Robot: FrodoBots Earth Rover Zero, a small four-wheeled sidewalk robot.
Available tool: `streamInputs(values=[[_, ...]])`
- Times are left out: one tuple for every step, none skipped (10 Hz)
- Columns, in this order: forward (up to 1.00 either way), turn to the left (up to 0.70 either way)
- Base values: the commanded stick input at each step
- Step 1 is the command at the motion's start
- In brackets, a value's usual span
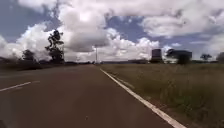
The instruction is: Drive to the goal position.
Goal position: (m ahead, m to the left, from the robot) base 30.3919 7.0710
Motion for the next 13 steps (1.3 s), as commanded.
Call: streamInputs(values=[[0.70,0.03],[0.70,0.00],[0.70,0.00],[0.70,0.00],[0.70,0.00],[0.70,0.01],[0.70,0.19],[0.70,0.35],[0.70,0.35],[0.70,0.35],[0.70,0.35],[0.70,0.00],[0.70,0.00]])
